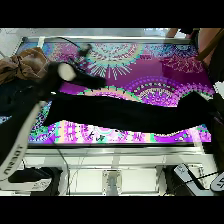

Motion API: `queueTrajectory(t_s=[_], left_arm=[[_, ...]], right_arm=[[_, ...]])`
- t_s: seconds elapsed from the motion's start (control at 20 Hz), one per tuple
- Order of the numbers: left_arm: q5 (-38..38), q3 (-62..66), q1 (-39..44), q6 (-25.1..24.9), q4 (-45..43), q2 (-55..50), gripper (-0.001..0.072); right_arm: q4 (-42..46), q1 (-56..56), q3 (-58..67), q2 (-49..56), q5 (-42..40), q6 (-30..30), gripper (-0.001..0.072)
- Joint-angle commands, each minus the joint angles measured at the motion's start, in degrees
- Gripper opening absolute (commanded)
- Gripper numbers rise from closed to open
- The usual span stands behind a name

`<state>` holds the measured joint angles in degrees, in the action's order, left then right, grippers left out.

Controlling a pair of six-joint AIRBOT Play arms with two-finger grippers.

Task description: Fold the clothes and pants, and hang the long-sleeved shirts on hangers.

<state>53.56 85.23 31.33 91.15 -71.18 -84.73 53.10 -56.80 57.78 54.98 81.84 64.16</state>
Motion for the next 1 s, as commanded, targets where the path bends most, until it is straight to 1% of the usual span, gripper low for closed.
queueTrajectory(t_s=[0.0,0.1,0.15,0.25,0.4,0.55,0.7,0.8,0.9,0.95], left_arm=[[-10.9,0.0,11.1,-0.5,5.6,-7.6,0.0008],[-16.2,0.2,14.9,-0.6,11.4,-11.6,0.0008],[-17.0,0.7,16.4,-2.0,14.8,-13.6,0.0008],[-16.9,1.9,18.3,-6.6,20.9,-16.8,0.0008],[-16.4,4.5,19.7,-7.2,25.7,-21.2,0.0008],[-14.7,6.4,20.2,-7.7,27.7,-24.7,0.0008],[-14.8,6.4,20.2,-7.6,29.2,-26.1,0.0008],[-13.6,6.4,18.8,-9.4,29.2,-25.9,0.0008],[-7.4,6.4,15.0,-10.2,26.7,-24.6,0.0008],[-3.6,6.4,12.3,-10.2,23.4,-23.6,0.0008]], right_arm=[[-4.4,2.2,0.7,-3.2,1.1,0.7,0.0037],[-5.3,6.8,0.7,-3.3,0.7,0.7,0.0036],[-5.3,10.1,0.8,-3.3,-0.4,0.9,0.0037],[-5.3,17.2,0.8,-3.3,-4.2,2.8,0.0037],[-5.2,28.8,1.6,-3.1,-10.3,5.2,0.0036],[-4.0,38.7,2.6,-3.1,-13.9,7.1,0.0036],[3.1,46.6,2.6,-2.7,-14.2,13.3,0.0036],[5.7,51.4,2.6,-2.3,-13.9,15.8,0.0036],[6.1,56.5,2.5,-2.3,-14.7,16.9,0.0036],[7.6,59.1,2.5,-2.1,-15.9,19.0,0.0036]])
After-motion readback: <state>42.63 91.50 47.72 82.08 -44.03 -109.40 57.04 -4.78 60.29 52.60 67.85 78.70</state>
